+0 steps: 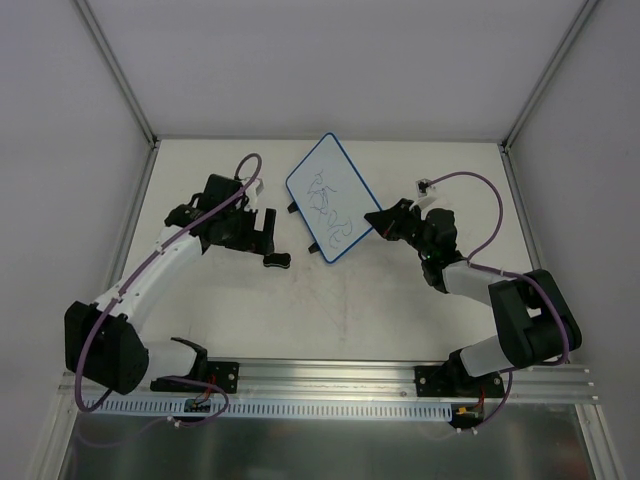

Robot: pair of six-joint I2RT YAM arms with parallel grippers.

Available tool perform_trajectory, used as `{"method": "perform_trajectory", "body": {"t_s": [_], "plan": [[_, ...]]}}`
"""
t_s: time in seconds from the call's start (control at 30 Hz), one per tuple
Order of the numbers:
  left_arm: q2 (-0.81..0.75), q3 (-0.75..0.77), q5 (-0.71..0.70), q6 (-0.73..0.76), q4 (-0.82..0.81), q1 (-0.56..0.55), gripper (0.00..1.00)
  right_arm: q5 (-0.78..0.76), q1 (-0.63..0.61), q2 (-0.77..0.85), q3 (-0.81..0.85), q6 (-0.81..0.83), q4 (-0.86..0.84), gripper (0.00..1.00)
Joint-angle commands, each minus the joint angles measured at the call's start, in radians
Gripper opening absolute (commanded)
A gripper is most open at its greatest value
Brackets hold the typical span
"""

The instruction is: Erase the whiteboard

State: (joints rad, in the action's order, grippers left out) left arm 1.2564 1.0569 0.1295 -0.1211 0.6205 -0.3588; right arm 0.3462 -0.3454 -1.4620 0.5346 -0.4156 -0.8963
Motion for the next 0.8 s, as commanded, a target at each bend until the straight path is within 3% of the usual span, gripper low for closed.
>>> {"method": "perform_trajectory", "body": {"t_s": [0.0,0.17,0.27,0.37,0.43,0.53,0.67,0.77], "plan": [[0.085,0.038,0.031,0.002,0.041,0.001,0.99,0.016,0.003,-0.006,0.033,0.037,-0.069,0.0],[0.225,0.058,-0.005,-0.13,0.071,-0.009,0.99,0.019,0.003,-0.006,0.034,0.037,-0.07,0.0],[0.27,0.083,-0.123,-0.132,0.062,-0.074,0.99,0.023,0.003,-0.008,0.036,0.037,-0.07,0.0],[0.285,0.103,-0.165,0.012,0.039,-0.153,0.99,0.028,0.003,-0.012,0.039,0.031,-0.069,0.0],[0.299,0.1,-0.117,0.214,0.033,-0.195,0.99,0.031,0.005,-0.02,0.041,0.029,-0.07,0.0],[0.281,0.112,-0.178,0.316,0.021,-0.198,0.99,0.034,0.003,-0.027,0.044,0.023,-0.07,0.0],[0.221,0.095,0.014,0.516,0.005,-0.198,0.99,0.037,0.005,-0.032,0.047,0.015,-0.072,0.0],[0.215,0.078,0.047,0.653,0.005,-0.198,0.99,0.037,0.003,-0.032,0.047,0.017,-0.069,0.0]]}}
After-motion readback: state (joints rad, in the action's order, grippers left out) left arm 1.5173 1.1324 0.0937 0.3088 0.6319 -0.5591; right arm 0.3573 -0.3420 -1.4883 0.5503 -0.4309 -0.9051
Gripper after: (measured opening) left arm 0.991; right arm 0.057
